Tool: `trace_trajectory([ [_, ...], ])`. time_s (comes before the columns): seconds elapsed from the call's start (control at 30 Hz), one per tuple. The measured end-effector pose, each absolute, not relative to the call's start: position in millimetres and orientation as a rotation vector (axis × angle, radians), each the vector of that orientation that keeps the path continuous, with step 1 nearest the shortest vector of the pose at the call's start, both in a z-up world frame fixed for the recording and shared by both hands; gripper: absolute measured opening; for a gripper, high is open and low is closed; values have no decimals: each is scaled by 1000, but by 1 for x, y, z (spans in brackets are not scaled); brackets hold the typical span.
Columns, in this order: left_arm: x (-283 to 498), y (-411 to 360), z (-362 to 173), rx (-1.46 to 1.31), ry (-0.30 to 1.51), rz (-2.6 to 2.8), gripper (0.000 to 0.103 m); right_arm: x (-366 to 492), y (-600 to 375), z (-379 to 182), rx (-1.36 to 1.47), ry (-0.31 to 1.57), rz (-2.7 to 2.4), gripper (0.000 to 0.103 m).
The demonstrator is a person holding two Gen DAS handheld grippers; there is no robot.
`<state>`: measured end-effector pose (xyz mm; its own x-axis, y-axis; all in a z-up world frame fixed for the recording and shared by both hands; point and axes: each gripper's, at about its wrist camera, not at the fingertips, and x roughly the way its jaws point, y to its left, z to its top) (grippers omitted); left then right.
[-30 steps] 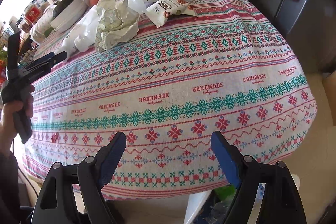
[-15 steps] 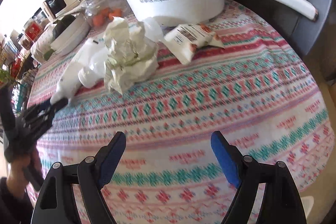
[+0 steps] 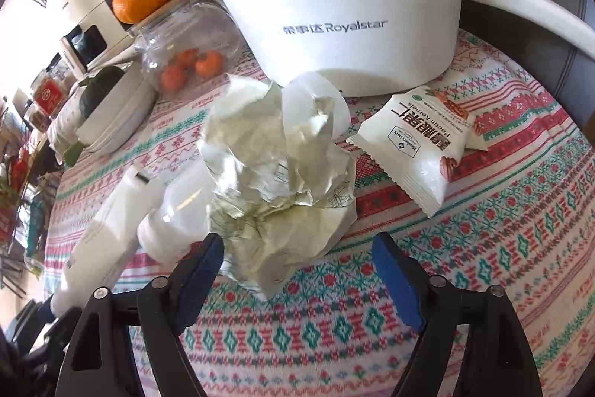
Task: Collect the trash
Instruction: 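Grasp the white plastic bottle with the left gripper while the right grasps the crumpled paper, then carry the white bottle and crumpled paper to the white bin and release both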
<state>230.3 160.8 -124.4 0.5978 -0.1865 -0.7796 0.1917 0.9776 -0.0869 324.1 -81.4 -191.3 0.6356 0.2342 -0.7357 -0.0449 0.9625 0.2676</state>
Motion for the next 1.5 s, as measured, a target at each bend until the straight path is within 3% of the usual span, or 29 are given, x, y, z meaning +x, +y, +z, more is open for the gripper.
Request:
trace_trajectory([
  [0.03,230,162,-124,6,905,-213,43,324,-81,-192,229,856,163,69],
  [0.07,228,163,-124,4,906,-207,43,324,-79,-192,222,835,178,49],
  [0.27,220,162,-115,16,898,-180,43,317,-80,-190,198,863,215,38],
  [0.87,155,126,-57,34,866,-168,43,213,-156,-148,166,917,219,36],
  [1.5,72,33,-13,40,767,-424,42,81,-269,-138,234,922,183,36],
])
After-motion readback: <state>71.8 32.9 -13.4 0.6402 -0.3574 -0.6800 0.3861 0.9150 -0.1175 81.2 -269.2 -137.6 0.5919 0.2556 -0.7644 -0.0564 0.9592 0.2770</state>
